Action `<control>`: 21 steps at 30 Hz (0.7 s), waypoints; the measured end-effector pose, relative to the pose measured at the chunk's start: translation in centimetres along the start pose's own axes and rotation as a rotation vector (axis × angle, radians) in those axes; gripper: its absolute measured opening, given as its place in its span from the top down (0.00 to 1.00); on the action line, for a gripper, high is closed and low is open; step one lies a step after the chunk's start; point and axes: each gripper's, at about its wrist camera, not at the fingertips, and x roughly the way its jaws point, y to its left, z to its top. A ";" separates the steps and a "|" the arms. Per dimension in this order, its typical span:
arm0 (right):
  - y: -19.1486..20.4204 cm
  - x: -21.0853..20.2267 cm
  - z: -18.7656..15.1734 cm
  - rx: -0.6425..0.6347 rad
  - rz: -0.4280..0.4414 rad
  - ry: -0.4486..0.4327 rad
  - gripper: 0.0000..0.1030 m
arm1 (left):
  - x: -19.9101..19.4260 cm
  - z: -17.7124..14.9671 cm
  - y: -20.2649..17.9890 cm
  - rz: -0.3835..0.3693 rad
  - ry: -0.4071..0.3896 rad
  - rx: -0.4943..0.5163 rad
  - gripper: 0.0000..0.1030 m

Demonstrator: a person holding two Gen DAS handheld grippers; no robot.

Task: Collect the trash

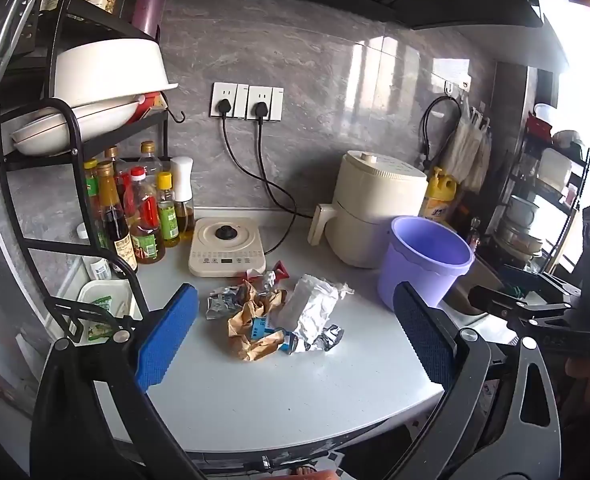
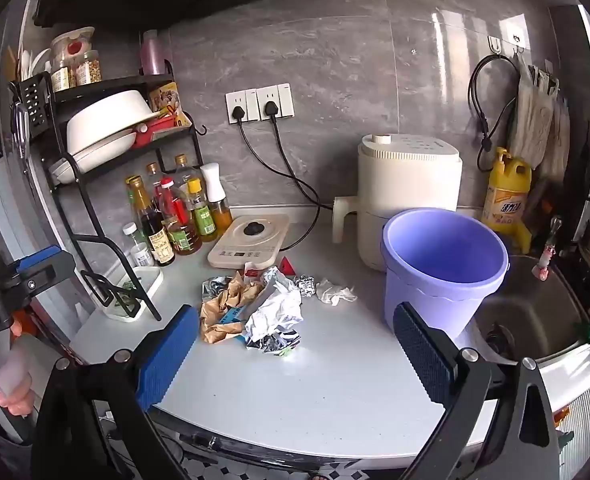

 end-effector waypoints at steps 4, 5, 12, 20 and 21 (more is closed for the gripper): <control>0.3 0.1 -0.1 -0.003 0.005 -0.007 0.08 | 0.0 0.0 0.1 0.000 0.007 0.001 0.06; 0.4 0.1 -0.2 -0.005 0.004 -0.008 0.08 | 0.1 -0.1 0.1 0.000 0.008 0.001 0.06; 0.4 -0.4 -0.2 -0.003 -0.014 0.006 0.08 | -0.1 -0.7 -1.3 -0.017 0.007 0.003 0.06; 0.1 -1.0 -0.4 0.007 -0.034 0.001 0.08 | -0.6 -1.0 -1.2 -0.034 0.010 0.008 0.06; 0.2 -1.1 -0.4 0.000 -0.039 0.001 0.08 | -0.6 -1.1 -1.2 -0.035 0.010 0.006 0.06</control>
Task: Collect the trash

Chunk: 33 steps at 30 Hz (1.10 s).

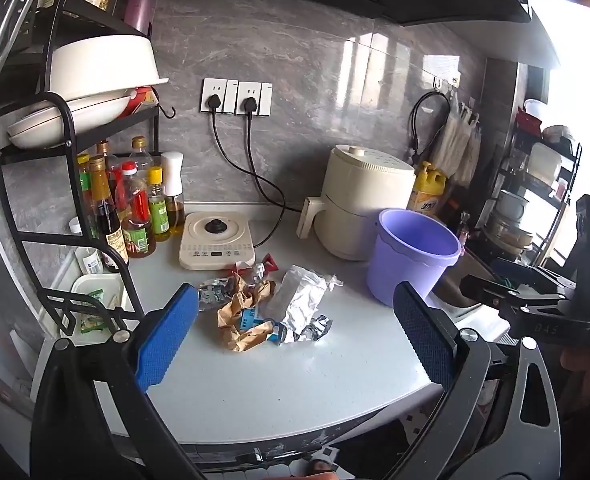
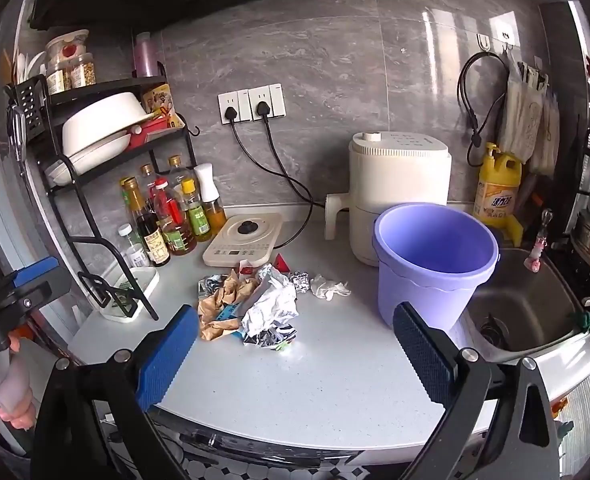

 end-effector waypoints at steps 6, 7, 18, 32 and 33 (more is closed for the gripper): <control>0.1 0.0 -0.2 0.011 -0.003 0.002 0.08 | -0.2 -0.1 0.1 -0.005 0.000 0.002 0.06; 0.1 0.0 -0.3 0.009 -0.004 0.001 0.08 | -0.2 -0.2 0.0 -0.006 0.000 0.006 0.06; -0.6 0.8 0.0 0.010 -0.017 0.009 0.08 | 0.6 0.4 -0.2 -0.013 0.014 0.024 0.06; -0.1 0.8 -0.1 0.006 -0.022 0.014 0.08 | -0.4 0.3 0.1 -0.005 -0.011 0.028 0.06; 0.0 0.8 -0.1 0.007 -0.023 0.015 0.08 | -0.4 0.3 0.2 -0.002 -0.009 0.024 0.06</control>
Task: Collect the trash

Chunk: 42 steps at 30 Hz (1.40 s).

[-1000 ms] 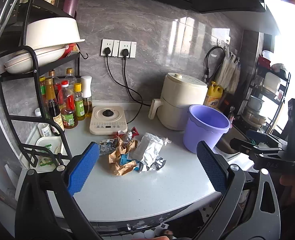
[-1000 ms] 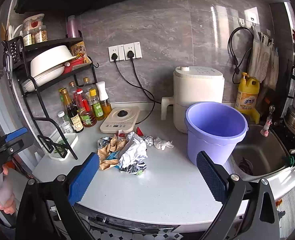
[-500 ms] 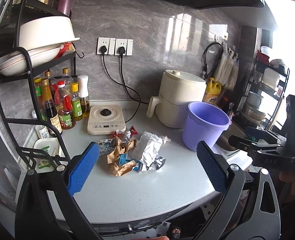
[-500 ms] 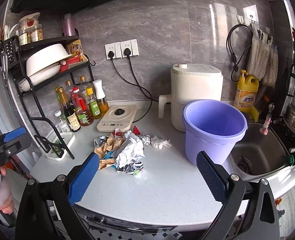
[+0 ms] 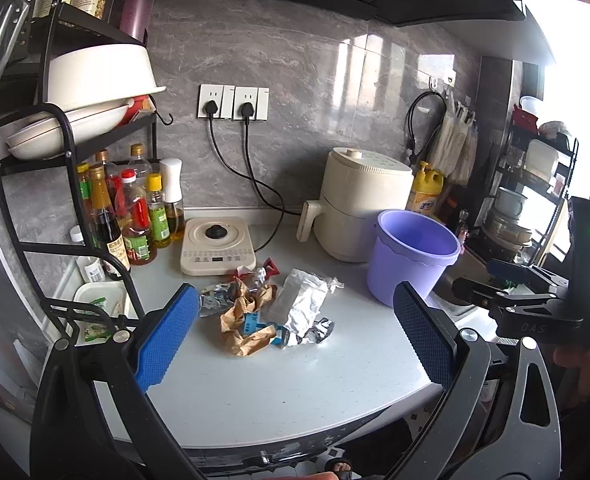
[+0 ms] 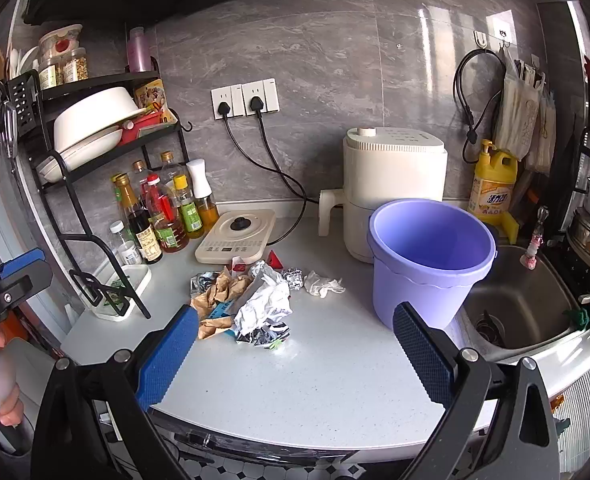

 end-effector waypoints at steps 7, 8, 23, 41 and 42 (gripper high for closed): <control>0.4 0.0 -0.5 -0.005 0.002 0.018 0.08 | -0.4 -0.5 0.6 -0.010 0.007 -0.003 0.06; 0.6 0.1 -0.5 -0.006 0.004 0.026 0.08 | -0.2 -0.6 0.7 -0.013 0.011 -0.010 0.06; 1.4 -0.8 0.6 -0.055 -0.031 0.029 0.08 | -0.1 -0.5 1.3 -0.039 0.004 -0.031 0.06; -1.3 4.7 -0.3 -0.022 0.061 0.084 0.08 | 6.1 -1.6 2.8 -0.044 0.074 -0.074 0.06; -1.4 5.5 -0.3 -0.013 0.067 0.099 0.08 | 6.8 -1.8 3.2 -0.037 0.091 -0.086 0.07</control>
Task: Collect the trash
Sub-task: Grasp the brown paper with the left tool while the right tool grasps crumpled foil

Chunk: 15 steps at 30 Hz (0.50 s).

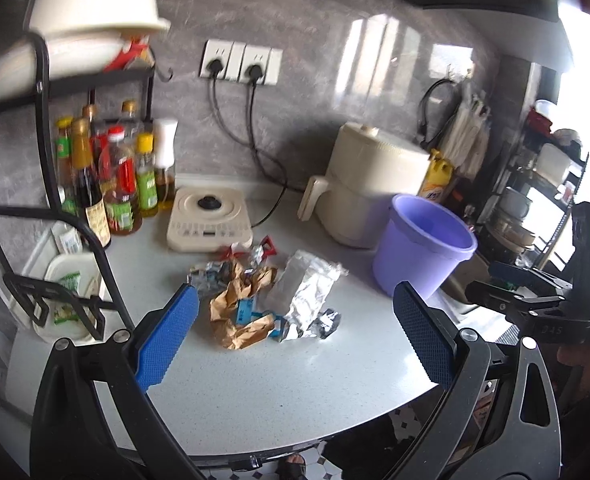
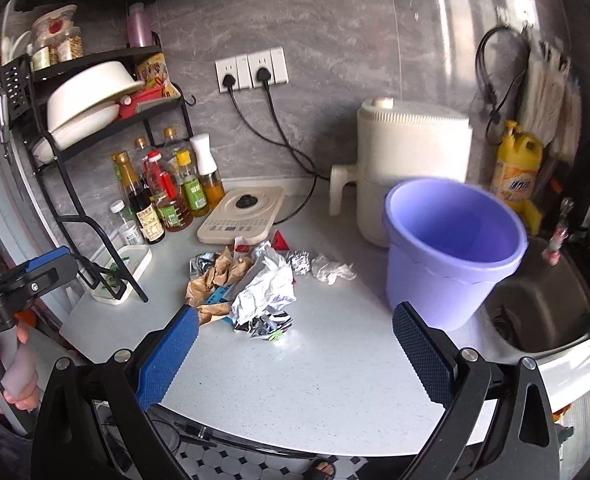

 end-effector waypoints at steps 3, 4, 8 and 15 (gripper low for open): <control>-0.4 2.2 -0.1 0.020 0.041 0.025 0.09 | 1.7 -0.5 0.7 0.011 0.030 -0.010 0.13; -0.6 2.9 -0.2 0.022 0.053 0.033 0.12 | 2.5 -0.8 1.0 0.015 0.050 -0.014 0.14; -0.6 6.3 -0.5 0.030 0.110 0.097 0.22 | 5.3 -1.7 2.5 0.035 0.100 -0.051 0.22; -0.3 11.2 -0.4 0.030 0.175 0.152 0.32 | 9.8 -3.1 4.9 0.063 0.178 -0.109 0.38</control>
